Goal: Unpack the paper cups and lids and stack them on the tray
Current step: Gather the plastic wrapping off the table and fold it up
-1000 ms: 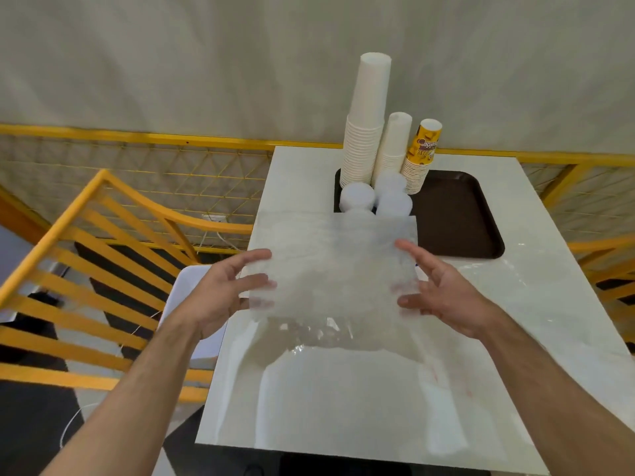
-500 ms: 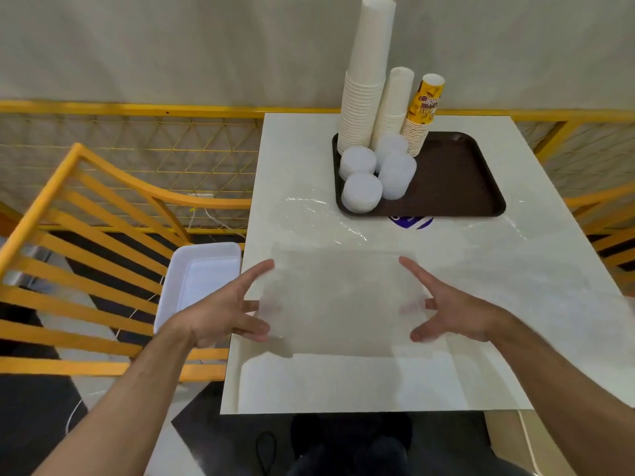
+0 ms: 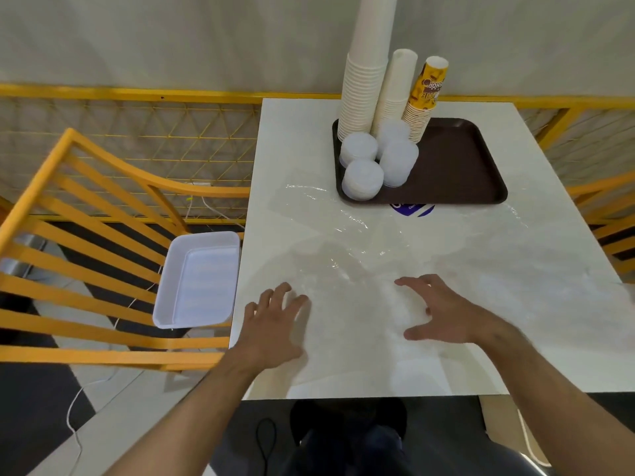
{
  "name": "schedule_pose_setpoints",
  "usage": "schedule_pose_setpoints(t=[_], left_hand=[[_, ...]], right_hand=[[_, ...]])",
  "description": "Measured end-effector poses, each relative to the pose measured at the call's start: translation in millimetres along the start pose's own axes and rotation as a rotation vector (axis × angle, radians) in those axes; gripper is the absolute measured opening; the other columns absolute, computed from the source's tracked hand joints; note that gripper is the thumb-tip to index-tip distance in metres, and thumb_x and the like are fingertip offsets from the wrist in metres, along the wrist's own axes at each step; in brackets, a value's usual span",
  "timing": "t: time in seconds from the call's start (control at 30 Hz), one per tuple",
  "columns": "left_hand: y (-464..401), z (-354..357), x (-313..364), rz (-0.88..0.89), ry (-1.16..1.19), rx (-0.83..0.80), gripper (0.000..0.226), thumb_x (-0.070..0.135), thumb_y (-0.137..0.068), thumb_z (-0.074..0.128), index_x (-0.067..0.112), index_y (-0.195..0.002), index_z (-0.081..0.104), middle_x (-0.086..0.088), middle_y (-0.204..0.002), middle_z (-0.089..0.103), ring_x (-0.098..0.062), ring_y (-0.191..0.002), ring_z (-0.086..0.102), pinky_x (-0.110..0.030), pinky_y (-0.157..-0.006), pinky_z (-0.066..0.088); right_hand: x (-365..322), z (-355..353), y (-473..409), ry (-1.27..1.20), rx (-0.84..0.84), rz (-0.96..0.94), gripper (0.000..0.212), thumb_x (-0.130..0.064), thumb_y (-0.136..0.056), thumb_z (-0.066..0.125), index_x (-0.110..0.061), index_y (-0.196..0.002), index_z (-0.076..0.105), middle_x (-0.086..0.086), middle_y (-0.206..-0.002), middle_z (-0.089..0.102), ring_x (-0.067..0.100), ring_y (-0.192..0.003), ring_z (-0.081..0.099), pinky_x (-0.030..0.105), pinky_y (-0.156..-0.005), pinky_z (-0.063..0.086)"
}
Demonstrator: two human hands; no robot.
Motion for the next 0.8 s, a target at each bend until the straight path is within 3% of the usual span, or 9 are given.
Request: schedule_pose_setpoints(t=[0.07, 0.13, 0.27, 0.4, 0.53, 0.63, 0.8], left_hand=[[-6, 4, 3, -0.029, -0.023, -0.027, 0.1, 0.055, -0.072, 0.072, 0.038, -0.152, 0.015, 0.001, -0.159, 0.003, -0.026, -0.147, 0.006, -0.048, -0.116, 0.016], [-9, 6, 9, -0.04, -0.028, -0.06, 0.103, 0.06, -0.069, 0.072, 0.036, -0.151, 0.015, 0.0, -0.159, 0.004, -0.025, -0.148, 0.005, -0.052, -0.115, 0.014], [-6, 3, 18, -0.031, -0.091, -0.043, 0.101, 0.057, -0.06, 0.073, 0.03, -0.142, 0.021, 0.0, -0.147, 0.016, -0.025, -0.14, 0.017, -0.057, -0.107, 0.018], [-6, -4, 3, -0.035, -0.084, -0.081, 0.11, 0.057, -0.06, 0.076, 0.033, -0.147, 0.013, 0.001, -0.151, 0.006, -0.024, -0.145, 0.009, -0.06, -0.109, 0.015], [-9, -6, 2, -0.012, -0.099, -0.112, 0.123, 0.066, -0.059, 0.076, 0.037, -0.152, 0.0, 0.001, -0.161, -0.009, -0.027, -0.151, -0.007, -0.062, -0.114, 0.007], [-11, -2, 5, -0.001, -0.128, -0.191, 0.128, 0.06, -0.06, 0.078, 0.036, -0.153, -0.006, -0.003, -0.162, -0.016, -0.029, -0.151, -0.014, -0.064, -0.113, 0.002], [-11, -3, -6, -0.004, -0.207, -0.277, 0.142, 0.052, -0.053, 0.083, 0.038, -0.152, -0.017, -0.006, -0.159, -0.031, -0.03, -0.149, -0.025, -0.069, -0.11, -0.002]], right_hand=[[-9, 2, -6, 0.136, 0.141, -0.017, 0.075, -0.033, -0.083, 0.077, -0.038, -0.146, 0.038, -0.005, -0.138, 0.03, 0.022, -0.121, 0.043, 0.03, -0.095, 0.045], [-18, 9, -11, 0.276, 0.202, -0.013, 0.069, -0.031, -0.084, 0.072, -0.037, -0.144, 0.039, -0.004, -0.135, 0.033, 0.023, -0.125, 0.035, 0.038, -0.092, 0.047], [-17, 20, -15, 0.517, 0.12, 0.075, 0.07, -0.029, -0.08, 0.072, -0.033, -0.142, 0.04, -0.002, -0.131, 0.03, 0.024, -0.119, 0.031, 0.034, -0.084, 0.04], [-18, 19, -12, 0.567, 0.174, 0.039, 0.071, -0.034, -0.075, 0.075, -0.032, -0.139, 0.044, -0.002, -0.134, 0.027, 0.023, -0.12, 0.031, 0.032, -0.089, 0.03], [-42, 28, -20, 0.47, 0.211, -0.161, 0.101, -0.043, -0.066, 0.081, -0.035, -0.151, 0.028, -0.003, -0.153, 0.015, 0.021, -0.137, 0.025, 0.036, -0.102, 0.029], [-45, 43, -30, 0.572, 0.054, -0.141, 0.127, -0.051, -0.058, 0.087, -0.038, -0.156, 0.008, 0.0, -0.163, -0.004, 0.023, -0.15, 0.008, 0.044, -0.116, 0.018], [-34, 46, -32, 0.691, -0.02, -0.095, 0.145, -0.054, -0.049, 0.091, -0.046, -0.155, -0.008, 0.004, -0.164, -0.02, 0.027, -0.152, -0.01, 0.053, -0.118, 0.007]])
Point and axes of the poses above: each hand's wrist, its own y-axis away from the middle knuckle, its own z-axis out of the palm, x = y × z, the point moved 3 cm from there along -y, towards the middle knuckle
